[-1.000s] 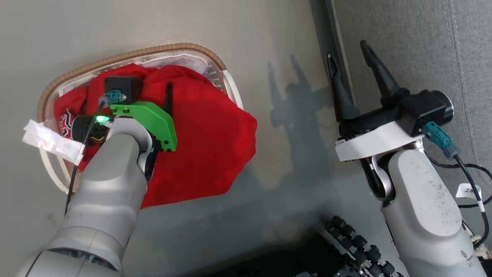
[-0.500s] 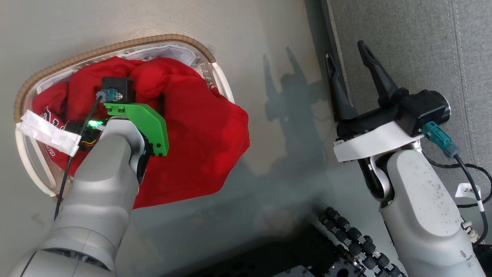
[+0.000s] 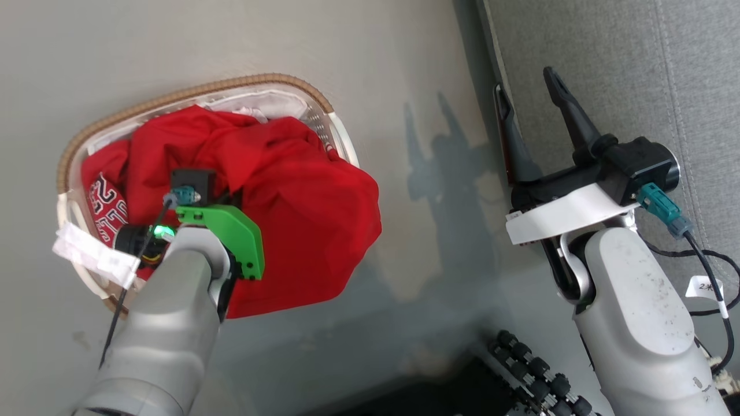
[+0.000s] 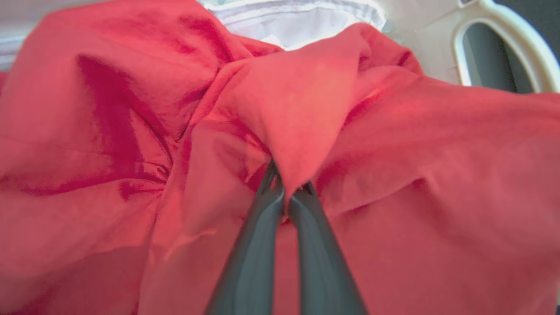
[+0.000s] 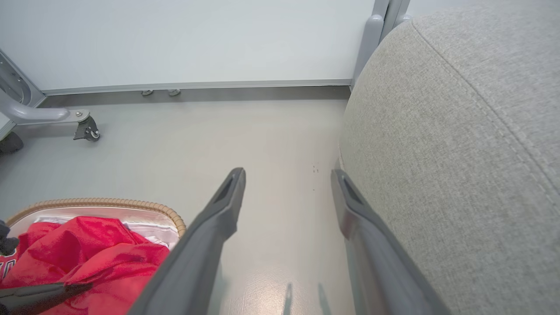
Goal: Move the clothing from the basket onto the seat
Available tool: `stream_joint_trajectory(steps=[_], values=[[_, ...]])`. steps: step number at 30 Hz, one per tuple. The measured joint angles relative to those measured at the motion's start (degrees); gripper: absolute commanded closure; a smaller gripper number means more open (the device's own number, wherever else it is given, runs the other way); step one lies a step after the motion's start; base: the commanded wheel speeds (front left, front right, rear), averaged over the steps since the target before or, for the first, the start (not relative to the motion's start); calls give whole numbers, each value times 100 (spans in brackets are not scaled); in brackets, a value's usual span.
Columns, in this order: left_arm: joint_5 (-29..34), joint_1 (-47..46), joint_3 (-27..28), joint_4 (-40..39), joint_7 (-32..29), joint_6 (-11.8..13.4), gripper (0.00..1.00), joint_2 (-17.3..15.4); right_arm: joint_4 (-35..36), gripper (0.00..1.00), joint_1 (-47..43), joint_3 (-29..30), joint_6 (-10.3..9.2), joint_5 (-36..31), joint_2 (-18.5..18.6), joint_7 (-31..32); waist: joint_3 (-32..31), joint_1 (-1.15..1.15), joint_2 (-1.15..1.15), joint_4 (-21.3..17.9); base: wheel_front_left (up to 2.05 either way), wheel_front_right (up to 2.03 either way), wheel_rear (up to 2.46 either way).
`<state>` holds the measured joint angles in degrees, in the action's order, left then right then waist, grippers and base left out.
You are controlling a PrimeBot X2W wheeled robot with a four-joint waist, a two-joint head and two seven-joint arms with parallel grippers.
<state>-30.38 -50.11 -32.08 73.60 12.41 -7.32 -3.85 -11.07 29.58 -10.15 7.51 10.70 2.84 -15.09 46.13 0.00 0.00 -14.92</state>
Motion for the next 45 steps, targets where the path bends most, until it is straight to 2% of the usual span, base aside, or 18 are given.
stream_joint_trajectory(steps=[9, 15, 26, 45], values=[[-141, 640, -145, -784, 255, -7, 100, 44, -222, 0, -239, -68, 1, -53, -4, 0, -704, 0, 0, 198, 0, 0, 0], [57, 1198, 245, -1775, 260, -8, 100, -116, -359, 0, -487, -97, 0, -73, -5, 0, -1264, 0, 0, 370, 0, 0, 0], [576, 2138, 973, -3490, 263, -7, 100, -13, -558, 0, -1070, -78, 0, -121, -4, 0, -2332, 0, 0, 738, 0, 0, 0], [641, 2876, 1002, -5232, 261, -8, 100, 81, -840, 0, -1973, -303, 0, 37, -4, 0, -3962, 0, 0, 1069, 0, 0, 0]])
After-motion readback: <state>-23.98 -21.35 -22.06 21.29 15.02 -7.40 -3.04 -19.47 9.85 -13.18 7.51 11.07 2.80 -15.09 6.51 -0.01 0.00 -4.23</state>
